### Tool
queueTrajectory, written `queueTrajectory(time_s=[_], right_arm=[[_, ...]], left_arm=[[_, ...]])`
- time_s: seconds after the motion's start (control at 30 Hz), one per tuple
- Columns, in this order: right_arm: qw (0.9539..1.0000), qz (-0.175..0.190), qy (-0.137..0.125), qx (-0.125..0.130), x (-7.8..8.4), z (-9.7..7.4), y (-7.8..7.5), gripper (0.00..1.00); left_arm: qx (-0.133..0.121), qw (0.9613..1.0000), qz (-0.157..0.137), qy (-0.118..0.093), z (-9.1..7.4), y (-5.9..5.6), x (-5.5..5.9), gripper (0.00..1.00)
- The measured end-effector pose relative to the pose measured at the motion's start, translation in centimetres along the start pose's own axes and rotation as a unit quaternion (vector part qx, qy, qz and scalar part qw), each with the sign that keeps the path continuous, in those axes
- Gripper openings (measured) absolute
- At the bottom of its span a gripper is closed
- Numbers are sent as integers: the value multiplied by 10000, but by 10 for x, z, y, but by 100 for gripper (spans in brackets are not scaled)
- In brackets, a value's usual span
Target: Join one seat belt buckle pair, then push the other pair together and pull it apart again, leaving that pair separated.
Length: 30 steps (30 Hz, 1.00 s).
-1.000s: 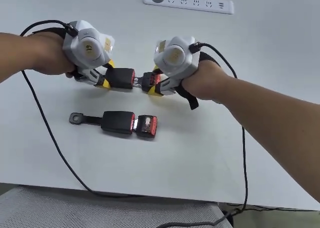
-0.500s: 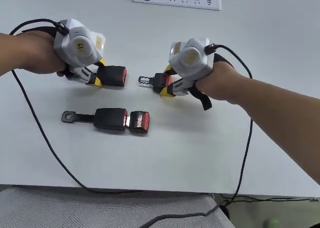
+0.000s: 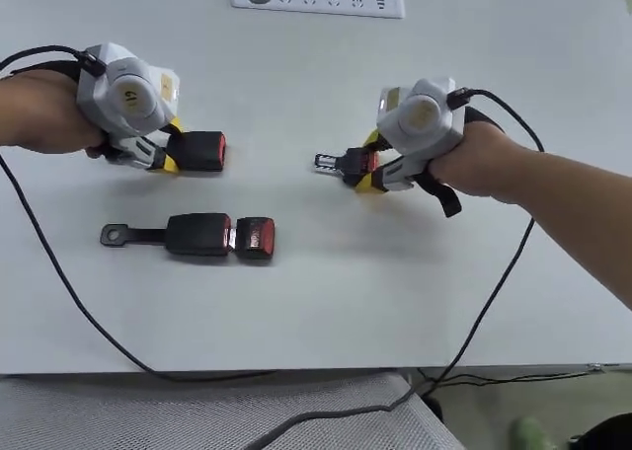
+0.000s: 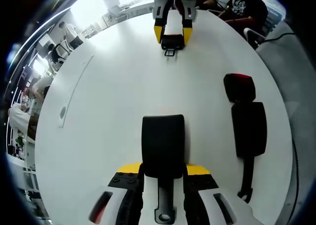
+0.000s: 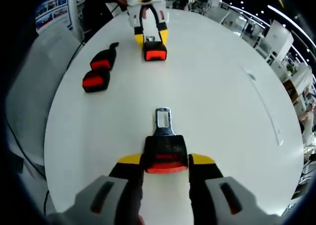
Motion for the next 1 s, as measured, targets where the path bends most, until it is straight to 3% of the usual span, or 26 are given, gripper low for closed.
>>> queueTrajectory(time_s=[0.1, 0.23, 0.33, 0.43, 0.5, 0.6, 0.77, 0.87, 0.93, 1.0], right_arm=[[9999, -35, 66, 92, 0, -1, -4, 43], [9999, -6, 120, 91, -1, -1, -2, 42], [9996, 20, 185, 189, -1, -3, -1, 43], [9982, 523, -26, 280, -2, -12, 0, 43], [9968, 687, -149, 392, -3, -21, 0, 43], [9943, 886, -329, 499, -7, -33, 8, 45], [9923, 974, -490, 581, -13, -45, 29, 51], [9907, 982, -658, 670, -22, -52, 43, 55], [9888, 1027, -786, 739, -27, -56, 50, 57], [9832, 1297, -1037, 751, -33, -58, 59, 60]], left_arm=[[-47, 10000, -60, -1, 1, 1, 1, 31], [-76, 9998, -159, 33, 1, 3, 2, 31], [-237, 9997, -1, 59, 1, 4, 1, 32], [-335, 9993, -133, 75, -3, 0, 6, 38], [-512, 9984, -213, 96, -9, 0, 13, 46], [-675, 9966, -473, 50, -21, -3, 21, 48], [-856, 9872, -1293, -385, -48, -29, 24, 49], [-1004, 9837, -1406, -503, -62, -45, 26, 51], [-1084, 9792, -1607, -607, -71, -58, 25, 54], [-1074, 9755, -1787, -709, -78, -74, 23, 57]])
Point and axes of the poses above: the centre of the closed fingertips' face, and the gripper's own axes: z roughly forward along the fingers, y roughly to its left, x roughly out of its underside, the point moved 2 cm from there along -z, roughly backward along the fingers, and after that the axes turned 1 degree about x, right-handed, at the moved point
